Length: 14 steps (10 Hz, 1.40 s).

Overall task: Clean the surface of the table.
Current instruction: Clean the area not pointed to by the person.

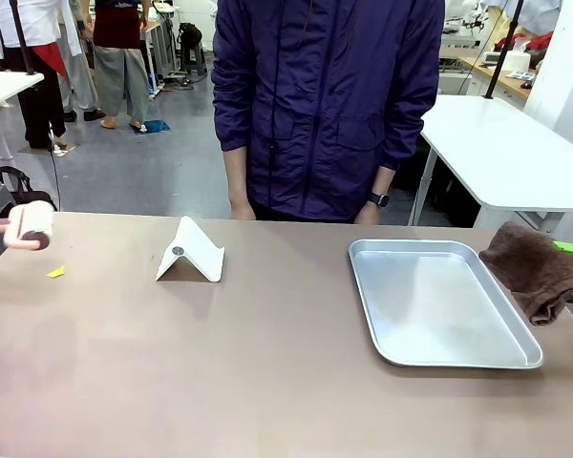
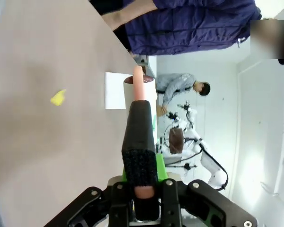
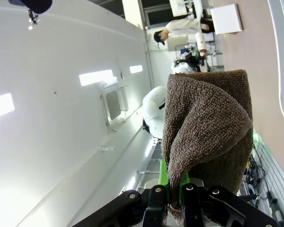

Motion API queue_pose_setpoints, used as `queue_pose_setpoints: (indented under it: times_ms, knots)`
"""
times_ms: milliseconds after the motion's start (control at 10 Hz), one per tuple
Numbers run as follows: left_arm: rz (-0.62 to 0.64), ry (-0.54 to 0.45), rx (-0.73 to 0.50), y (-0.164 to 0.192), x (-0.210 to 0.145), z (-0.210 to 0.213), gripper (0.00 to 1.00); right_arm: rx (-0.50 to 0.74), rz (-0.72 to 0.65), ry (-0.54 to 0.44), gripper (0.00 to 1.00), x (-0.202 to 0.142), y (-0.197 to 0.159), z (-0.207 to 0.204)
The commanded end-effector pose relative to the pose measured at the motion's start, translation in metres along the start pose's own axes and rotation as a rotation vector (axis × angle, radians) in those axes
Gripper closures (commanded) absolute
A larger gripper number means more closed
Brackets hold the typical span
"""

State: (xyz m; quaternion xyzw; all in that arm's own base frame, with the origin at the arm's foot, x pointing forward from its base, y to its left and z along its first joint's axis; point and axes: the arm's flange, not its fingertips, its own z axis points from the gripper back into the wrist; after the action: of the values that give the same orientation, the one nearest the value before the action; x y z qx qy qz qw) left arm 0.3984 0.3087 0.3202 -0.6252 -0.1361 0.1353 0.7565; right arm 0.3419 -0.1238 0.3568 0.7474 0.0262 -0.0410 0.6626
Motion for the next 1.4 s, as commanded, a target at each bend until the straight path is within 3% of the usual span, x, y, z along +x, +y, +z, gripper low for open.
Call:
queue_pose_setpoints:
  times_ms: [0,100,200,900,1300]
  knots:
    - [-0.004,-0.046,-0.073,0.024,-0.008,0.019,0.78,0.006,0.003,0.009,0.91,0.0,0.005,0.0]
    - [0.026,-0.114,-0.059,0.029,-0.008,0.023,0.78,0.006,0.003,0.009,0.91,0.0,0.005,0.0]
    - [0.016,-0.036,-0.014,0.02,-0.011,0.02,0.78,0.006,0.003,0.009,0.91,0.0,0.005,0.0]
    - [0.015,-0.037,-0.016,0.025,-0.007,0.017,0.78,0.006,0.003,0.009,0.91,0.0,0.005,0.0]
    - [-0.071,0.0,0.196,0.03,0.018,-0.011,0.78,0.006,0.003,0.009,0.91,0.0,0.005,0.0]
